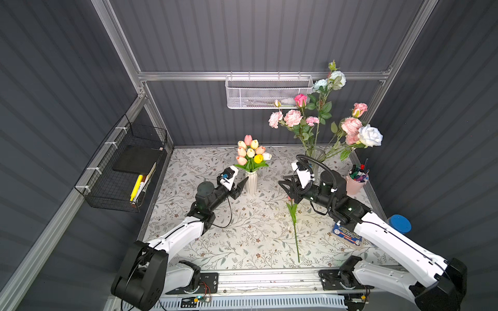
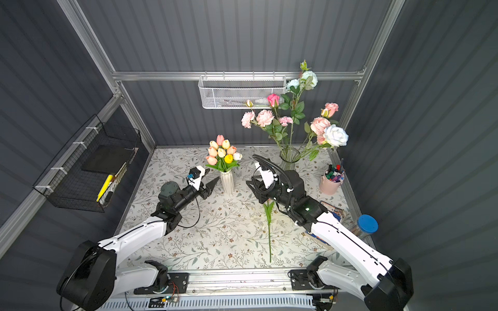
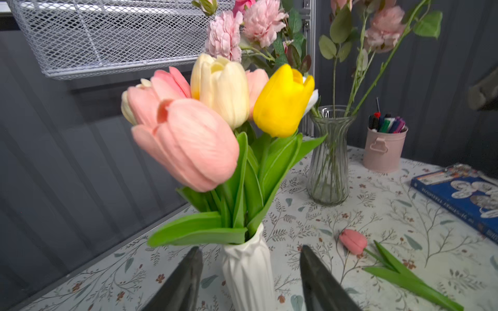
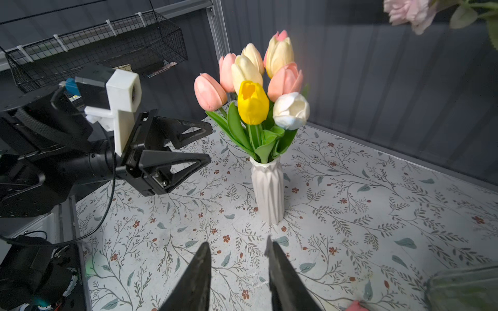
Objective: Pick out pink flowers from the vase
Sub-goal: Pick up the flower from the vase.
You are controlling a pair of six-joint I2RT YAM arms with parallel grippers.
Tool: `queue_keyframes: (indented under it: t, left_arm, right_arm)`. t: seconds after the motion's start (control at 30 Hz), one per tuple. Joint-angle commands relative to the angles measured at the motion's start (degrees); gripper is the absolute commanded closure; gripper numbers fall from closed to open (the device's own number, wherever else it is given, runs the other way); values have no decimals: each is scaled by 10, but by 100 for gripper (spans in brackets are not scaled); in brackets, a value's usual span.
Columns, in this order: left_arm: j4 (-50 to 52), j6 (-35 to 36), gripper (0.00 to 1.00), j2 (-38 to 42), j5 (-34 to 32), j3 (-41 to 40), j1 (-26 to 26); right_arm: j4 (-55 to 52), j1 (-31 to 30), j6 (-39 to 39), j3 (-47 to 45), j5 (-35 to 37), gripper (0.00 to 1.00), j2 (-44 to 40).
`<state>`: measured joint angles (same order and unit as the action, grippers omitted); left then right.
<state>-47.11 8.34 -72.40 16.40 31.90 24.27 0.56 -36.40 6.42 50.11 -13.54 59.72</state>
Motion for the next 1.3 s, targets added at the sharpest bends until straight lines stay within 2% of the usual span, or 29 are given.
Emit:
queue_keyframes:
  t: [0.0,0.23,0.57,0.73,1.27]
  left_arm:
    - [-86,-33,47,-28,19,8,-4]
    - [-123,-50,54,-58,12,15,-5]
    - [-138,-63,61,-63,-2,23,-5]
    - [-130,-73,62,-76,8,41,-4]
    - [-141,-74,66,-116,-25,67,-4]
  right_arm:
    - [20,0,-7,-21,-8,63,-11]
    - [15,1,-13,-33,-6,63,-15]
    - [7,1,-8,-40,-4,63,-17]
    - [2,1,-4,-42,-2,63,-21]
    - [-10,0,-3,-49,1,63,-33]
